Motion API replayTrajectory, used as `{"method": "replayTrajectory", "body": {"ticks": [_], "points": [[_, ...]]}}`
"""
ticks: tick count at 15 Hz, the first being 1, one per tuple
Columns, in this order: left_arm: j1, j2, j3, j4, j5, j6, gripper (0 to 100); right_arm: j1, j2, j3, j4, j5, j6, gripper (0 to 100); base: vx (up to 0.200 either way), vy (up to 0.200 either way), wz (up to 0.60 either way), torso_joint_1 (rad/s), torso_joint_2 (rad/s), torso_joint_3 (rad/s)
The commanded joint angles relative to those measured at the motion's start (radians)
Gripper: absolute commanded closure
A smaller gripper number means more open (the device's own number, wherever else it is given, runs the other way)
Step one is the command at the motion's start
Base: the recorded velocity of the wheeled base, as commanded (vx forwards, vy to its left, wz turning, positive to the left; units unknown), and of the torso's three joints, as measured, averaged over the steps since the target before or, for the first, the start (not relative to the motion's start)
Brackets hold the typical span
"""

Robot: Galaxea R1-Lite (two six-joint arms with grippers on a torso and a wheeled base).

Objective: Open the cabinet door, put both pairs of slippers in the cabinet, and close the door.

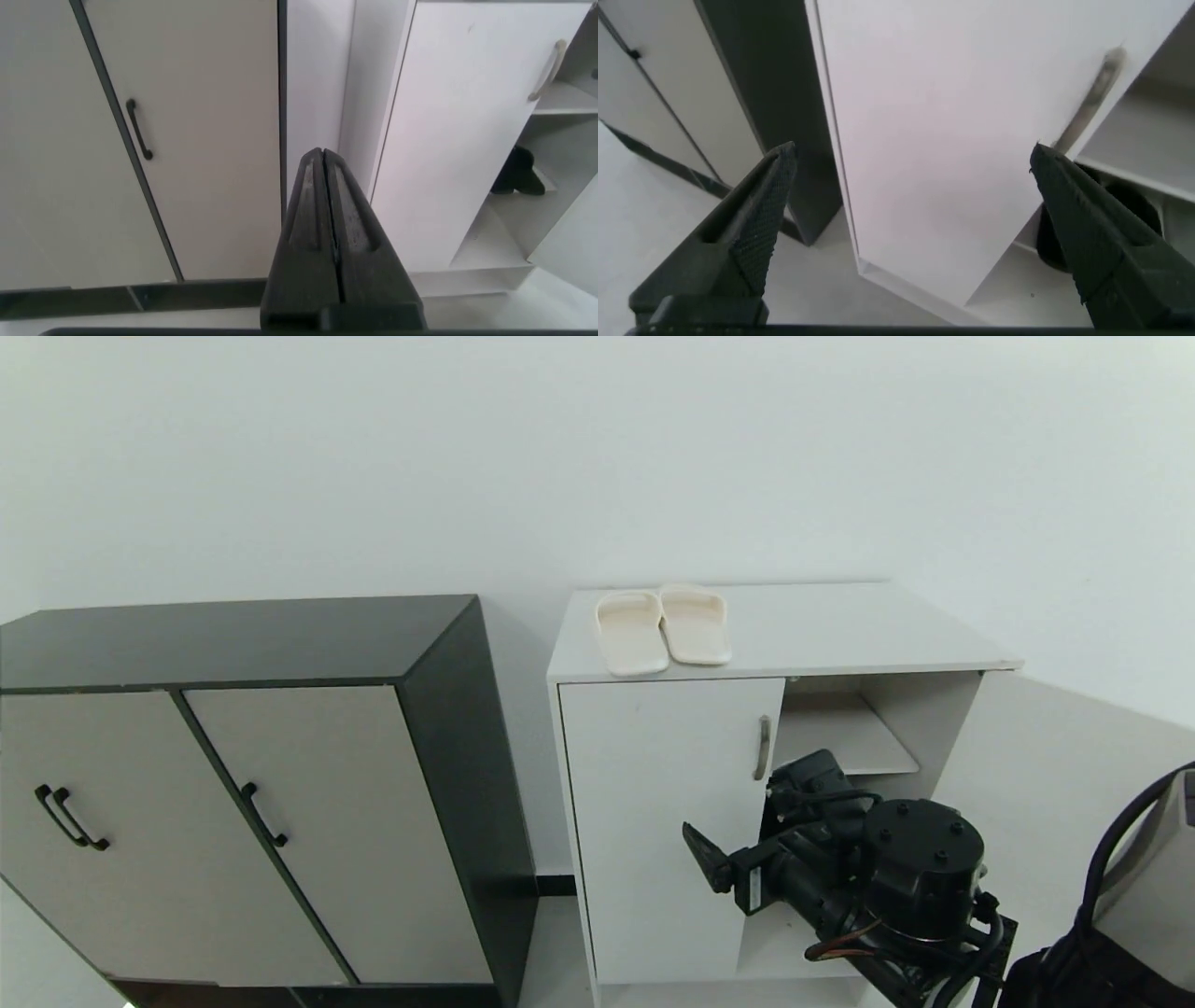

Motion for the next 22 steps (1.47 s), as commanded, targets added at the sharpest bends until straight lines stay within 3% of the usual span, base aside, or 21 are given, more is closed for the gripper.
{"method": "replayTrajectory", "body": {"ticks": [1,9,12,14,17,18,19,22], "points": [[0.0,0.002,0.0,0.0,0.0,0.0,100,0.0,0.004,0.0,0.0,0.0,0.0,0,0.0,0.0,0.0,0.266,-0.52,-0.276],[0.0,0.002,0.0,0.0,0.0,0.0,100,0.002,0.028,0.0,-0.002,-0.001,-0.003,0,0.0,0.0,0.0,0.275,-0.54,-0.271],[0.0,0.002,0.0,0.0,0.0,0.0,100,0.002,0.076,-0.003,-0.095,-0.011,-0.054,0,0.0,0.0,0.0,0.09,-0.16,-0.082],[0.002,0.002,0.0,0.0,0.0,0.0,100,0.008,0.045,-0.026,-0.037,-0.063,-0.075,0,0.0,0.0,0.0,0.0,0.0,0.0],[0.002,0.002,0.0,0.0,0.0,0.001,100,0.023,-0.141,-0.206,0.469,-0.078,0.164,0,0.0,0.0,0.0,0.0,0.0,0.0],[0.0,0.002,0.0,0.0,-0.001,0.001,100,0.028,-0.168,-0.249,0.57,-0.09,0.208,0,0.0,0.0,0.0,0.0,0.0,0.0],[0.0,0.002,0.0,0.0,-0.001,0.003,100,0.042,-0.205,-0.364,0.797,-0.153,0.313,0,0.0,0.0,0.0,0.0,0.0,0.0],[0.002,0.002,0.0,0.0,0.002,0.0,100,0.052,-0.187,-0.404,0.839,-0.233,0.343,0,0.133,0.0,0.0,0.002,0.0,0.002]]}}
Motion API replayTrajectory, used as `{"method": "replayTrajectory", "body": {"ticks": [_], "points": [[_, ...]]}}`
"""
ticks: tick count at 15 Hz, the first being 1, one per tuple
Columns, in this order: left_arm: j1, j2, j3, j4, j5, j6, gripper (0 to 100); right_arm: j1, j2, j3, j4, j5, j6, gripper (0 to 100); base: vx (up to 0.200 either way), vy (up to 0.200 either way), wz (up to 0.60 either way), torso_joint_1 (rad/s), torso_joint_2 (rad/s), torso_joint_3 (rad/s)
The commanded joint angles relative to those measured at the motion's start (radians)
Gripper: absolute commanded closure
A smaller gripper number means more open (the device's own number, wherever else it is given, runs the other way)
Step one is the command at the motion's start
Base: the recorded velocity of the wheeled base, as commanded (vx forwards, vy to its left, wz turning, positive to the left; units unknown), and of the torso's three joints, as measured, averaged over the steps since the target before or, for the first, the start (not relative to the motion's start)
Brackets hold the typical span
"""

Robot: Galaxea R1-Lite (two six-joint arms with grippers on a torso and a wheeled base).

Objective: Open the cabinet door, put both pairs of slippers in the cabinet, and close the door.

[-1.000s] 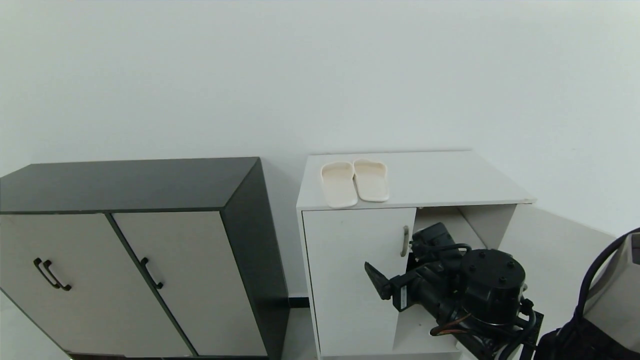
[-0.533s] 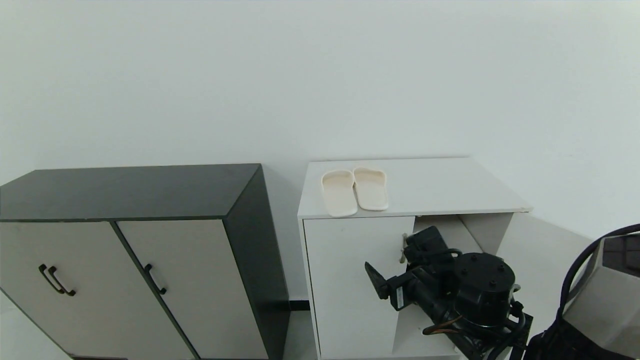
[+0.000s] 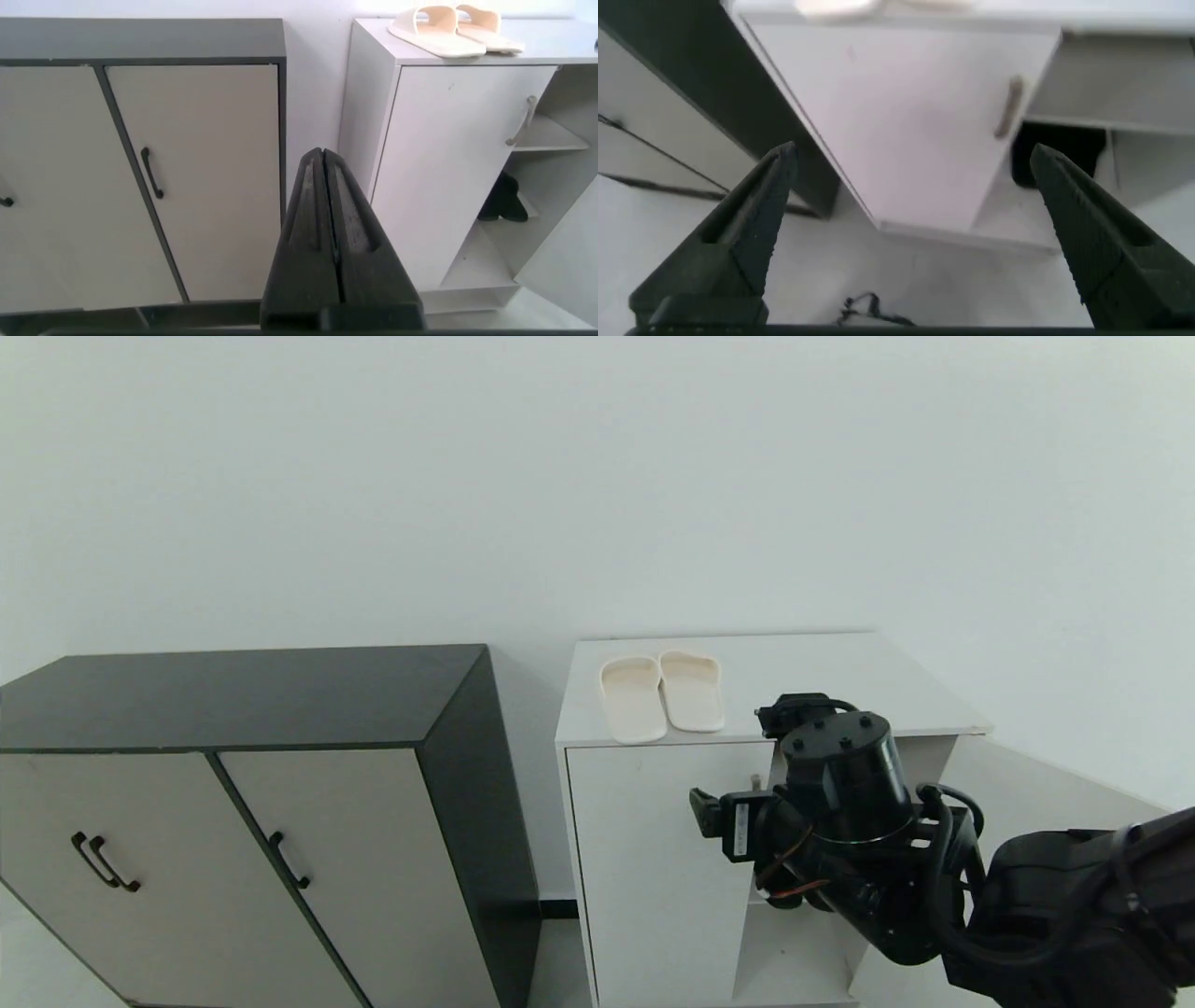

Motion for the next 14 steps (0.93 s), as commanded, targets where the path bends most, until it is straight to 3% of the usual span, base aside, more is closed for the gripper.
{"method": "replayTrajectory", "body": {"ticks": [1,7,11,14], "points": [[0.0,0.002,0.0,0.001,0.002,-0.001,100,0.006,-0.025,-0.027,0.002,-0.005,0.002,0,0.2,0.0,0.0,-0.012,-0.01,0.002],[0.0,0.002,0.0,0.001,0.0,-0.001,100,0.006,-0.018,-0.002,-0.049,-0.007,0.001,0,0.2,0.0,0.0,0.004,0.0,0.002],[0.0,0.002,0.0,0.001,0.0,-0.001,100,0.006,0.02,0.008,-0.104,-0.005,-0.022,0,0.0,0.0,0.0,0.0,0.0,0.0],[0.0,0.002,0.0,0.001,0.0,-0.001,100,-0.014,0.117,-0.067,-0.11,-0.005,-0.024,0,0.0,0.0,0.0,0.0,0.0,0.0]]}}
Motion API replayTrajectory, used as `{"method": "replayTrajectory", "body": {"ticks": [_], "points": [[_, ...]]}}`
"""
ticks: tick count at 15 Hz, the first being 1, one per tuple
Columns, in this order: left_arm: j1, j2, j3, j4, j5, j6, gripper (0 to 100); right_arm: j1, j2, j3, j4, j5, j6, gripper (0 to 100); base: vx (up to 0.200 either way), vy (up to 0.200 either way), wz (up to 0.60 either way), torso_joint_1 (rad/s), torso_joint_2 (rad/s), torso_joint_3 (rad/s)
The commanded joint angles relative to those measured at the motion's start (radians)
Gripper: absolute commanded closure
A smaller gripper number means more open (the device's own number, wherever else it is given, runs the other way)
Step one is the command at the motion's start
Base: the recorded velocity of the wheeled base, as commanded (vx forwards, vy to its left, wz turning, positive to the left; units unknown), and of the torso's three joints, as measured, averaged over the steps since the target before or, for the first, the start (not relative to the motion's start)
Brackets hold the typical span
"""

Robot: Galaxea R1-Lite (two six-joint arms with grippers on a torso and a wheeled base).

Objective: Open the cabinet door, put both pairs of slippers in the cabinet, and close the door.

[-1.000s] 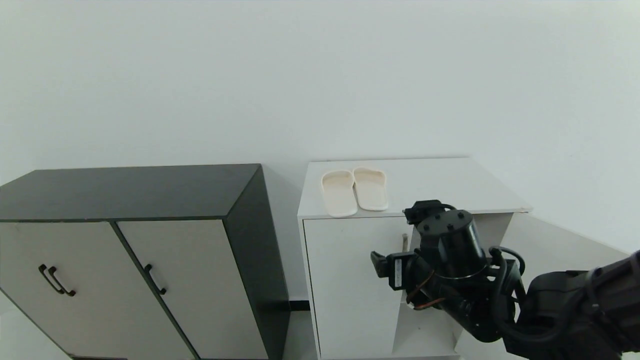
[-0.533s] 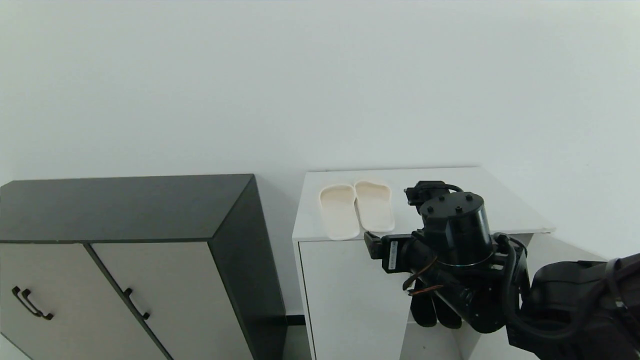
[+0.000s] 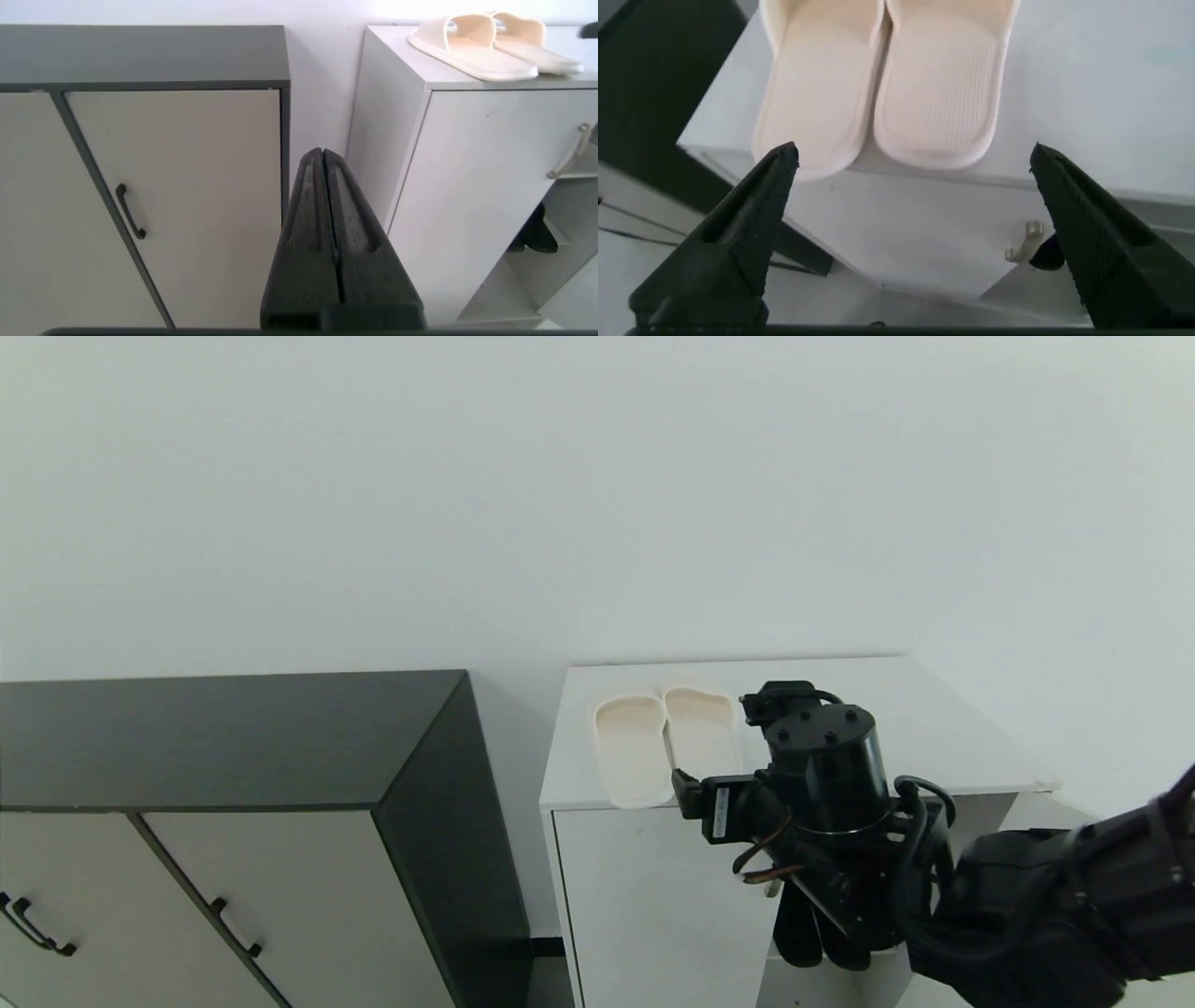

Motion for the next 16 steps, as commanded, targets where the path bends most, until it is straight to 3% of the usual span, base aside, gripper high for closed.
{"method": "replayTrajectory", "body": {"ticks": [1,9,16], "points": [[0.0,0.001,0.0,0.0,0.0,0.0,100,-0.02,0.093,-0.069,-0.014,0.0,-0.004,0,0.0,0.0,0.0,0.0,0.0,0.0],[0.001,0.001,0.0,0.0,-0.002,0.0,100,-0.103,0.374,-0.468,-0.013,0.029,-0.187,0,0.0,0.0,0.0,0.0,0.0,0.0],[0.0,0.001,0.0,0.0,-0.002,0.001,100,-0.146,0.581,-0.794,0.111,0.046,-0.202,0,0.0,0.0,0.0,0.0,0.0,0.0]]}}
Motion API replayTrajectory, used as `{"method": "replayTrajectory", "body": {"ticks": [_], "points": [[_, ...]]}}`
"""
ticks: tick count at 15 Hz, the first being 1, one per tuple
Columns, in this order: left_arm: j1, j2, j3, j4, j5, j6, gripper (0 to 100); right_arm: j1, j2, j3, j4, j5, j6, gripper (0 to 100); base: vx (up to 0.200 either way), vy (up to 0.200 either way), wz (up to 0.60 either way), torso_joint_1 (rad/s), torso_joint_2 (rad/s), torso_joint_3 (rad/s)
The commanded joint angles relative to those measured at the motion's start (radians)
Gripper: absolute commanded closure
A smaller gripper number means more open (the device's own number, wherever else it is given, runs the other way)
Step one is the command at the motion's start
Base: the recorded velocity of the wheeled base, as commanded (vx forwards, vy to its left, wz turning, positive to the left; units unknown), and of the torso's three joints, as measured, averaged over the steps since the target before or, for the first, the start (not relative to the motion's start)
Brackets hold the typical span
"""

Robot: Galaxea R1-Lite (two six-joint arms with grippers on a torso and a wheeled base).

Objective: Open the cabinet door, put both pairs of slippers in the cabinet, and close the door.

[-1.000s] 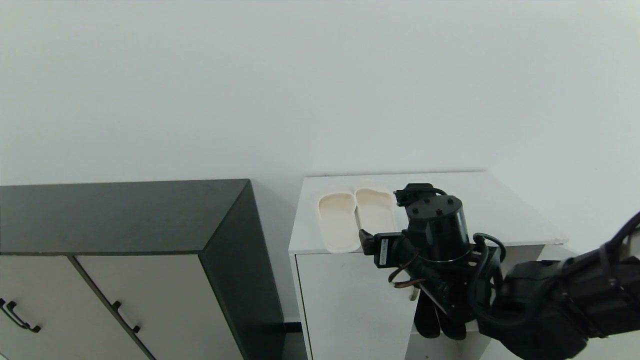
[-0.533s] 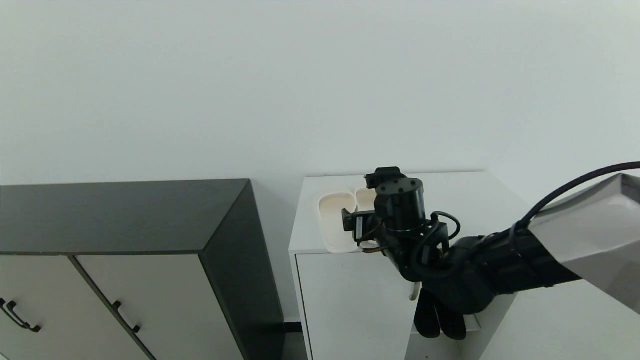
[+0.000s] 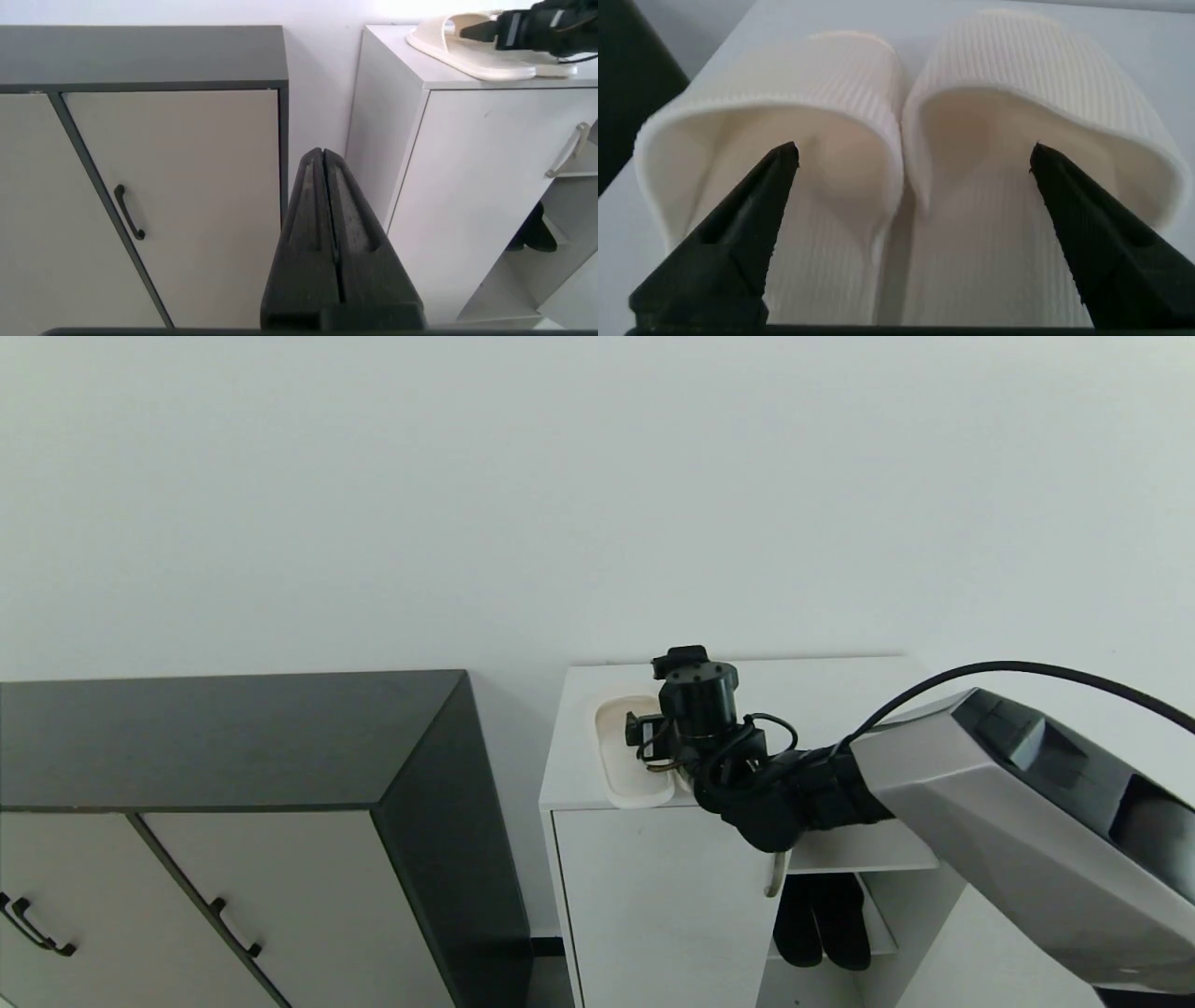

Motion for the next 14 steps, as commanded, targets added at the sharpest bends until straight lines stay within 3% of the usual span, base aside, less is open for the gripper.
{"method": "replayTrajectory", "body": {"ticks": [1,2,9,11,14], "points": [[0.0,0.0,0.0,0.0,0.0,0.0,100,-0.009,0.091,-0.098,0.01,0.0,0.0,0,0.0,0.0,0.0,0.0,0.0,0.0],[0.002,0.0,0.0,-0.001,0.0,0.0,100,-0.011,0.098,-0.123,0.012,-0.001,0.0,100,0.0,0.0,0.0,0.0,0.0,0.0],[0.0,0.0,0.0,0.0,0.0,-0.002,100,-0.019,0.069,-0.169,0.052,-0.004,-0.005,100,0.0,0.0,0.0,0.0,0.0,0.0],[0.0,0.0,0.0,0.0,0.0,-0.002,100,-0.012,-0.015,-0.106,0.049,-0.006,0.001,100,0.0,0.0,0.0,0.0,0.0,0.0],[0.0,0.0,0.0,-0.001,0.0,-0.002,100,0.041,-0.233,0.123,0.003,0.002,0.003,100,0.0,0.0,0.0,0.0,0.0,0.0]]}}
